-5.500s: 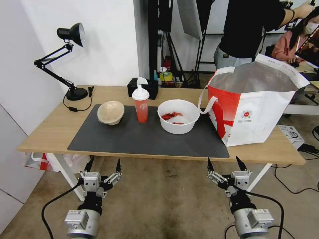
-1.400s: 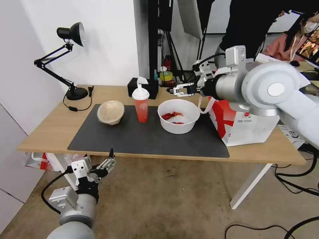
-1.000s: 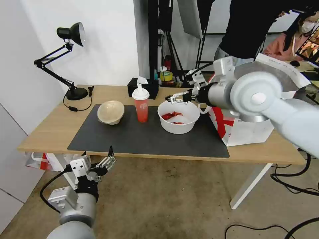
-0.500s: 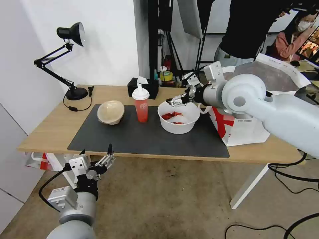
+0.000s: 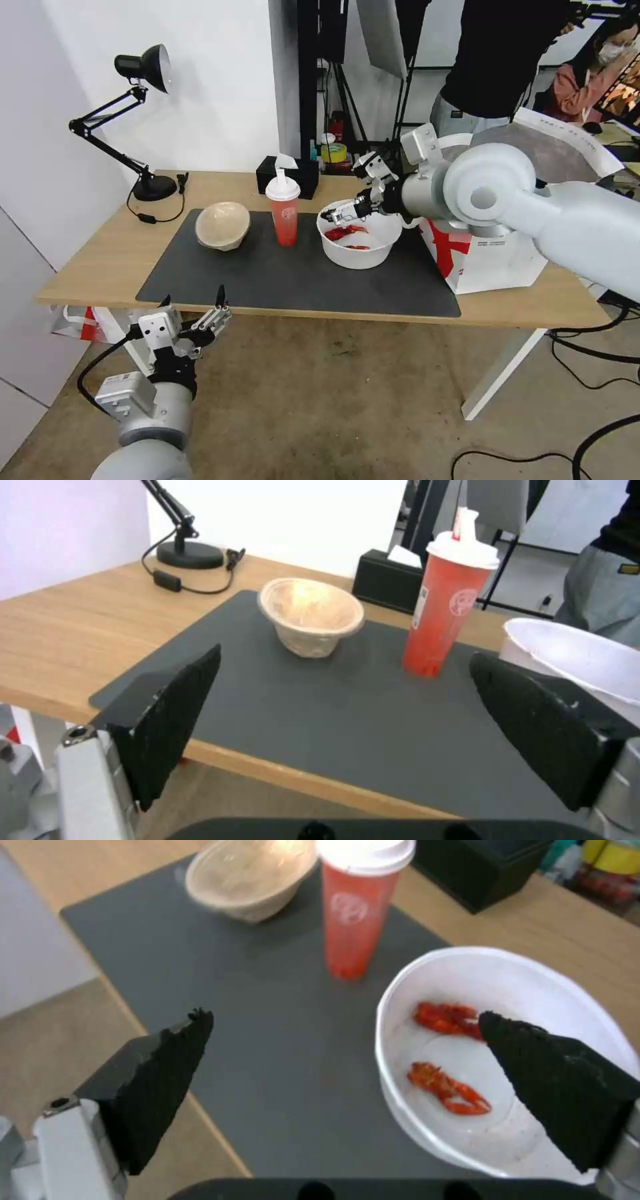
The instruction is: Pick up the trash from the table and place it into the takeout bag.
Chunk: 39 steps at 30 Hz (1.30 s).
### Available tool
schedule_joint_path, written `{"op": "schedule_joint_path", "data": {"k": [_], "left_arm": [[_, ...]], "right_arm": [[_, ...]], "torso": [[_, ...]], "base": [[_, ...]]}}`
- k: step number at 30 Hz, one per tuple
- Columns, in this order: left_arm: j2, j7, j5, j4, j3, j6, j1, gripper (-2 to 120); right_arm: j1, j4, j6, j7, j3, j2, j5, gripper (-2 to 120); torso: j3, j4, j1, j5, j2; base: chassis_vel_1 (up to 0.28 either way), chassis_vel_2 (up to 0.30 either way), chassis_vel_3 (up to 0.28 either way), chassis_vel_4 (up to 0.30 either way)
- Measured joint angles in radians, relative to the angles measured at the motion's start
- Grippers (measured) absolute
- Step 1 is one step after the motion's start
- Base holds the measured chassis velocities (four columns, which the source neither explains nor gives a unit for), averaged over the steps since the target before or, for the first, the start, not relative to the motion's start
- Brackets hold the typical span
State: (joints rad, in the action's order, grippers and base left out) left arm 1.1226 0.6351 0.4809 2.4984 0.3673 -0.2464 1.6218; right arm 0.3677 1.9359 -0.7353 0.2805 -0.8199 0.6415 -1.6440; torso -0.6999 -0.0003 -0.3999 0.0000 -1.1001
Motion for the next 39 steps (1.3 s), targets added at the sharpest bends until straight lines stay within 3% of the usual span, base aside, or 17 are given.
{"op": "schedule_joint_path", "data": {"k": [20, 32, 39], "left_arm": [[0.020, 0.001, -0.026, -0.009, 0.001, 0.016, 0.011, 100], [0.026, 0.001, -0.033, -0.016, -0.004, 0.018, 0.007, 100], [0.025, 0.000, -0.033, -0.022, -0.005, 0.018, 0.004, 100]], "right_arm": [[0.059, 0.042, 0.000, -0.079, -0.130, -0.035, 0.101, 100], [0.080, -0.013, 0.000, -0.120, -0.176, -0.008, 0.143, 100], [0.066, -0.109, 0.000, -0.160, -0.187, 0.037, 0.190, 100]], "torso": [[0.000, 0.0003, 0.000, 0.0000, 0.000], [0.000, 0.0003, 0.000, -0.0001, 0.000], [0.000, 0.0003, 0.000, 0.0000, 0.000]], "base": [[0.000, 0.000, 0.000, 0.000], [0.000, 0.000, 0.000, 0.000], [0.000, 0.000, 0.000, 0.000]]}}
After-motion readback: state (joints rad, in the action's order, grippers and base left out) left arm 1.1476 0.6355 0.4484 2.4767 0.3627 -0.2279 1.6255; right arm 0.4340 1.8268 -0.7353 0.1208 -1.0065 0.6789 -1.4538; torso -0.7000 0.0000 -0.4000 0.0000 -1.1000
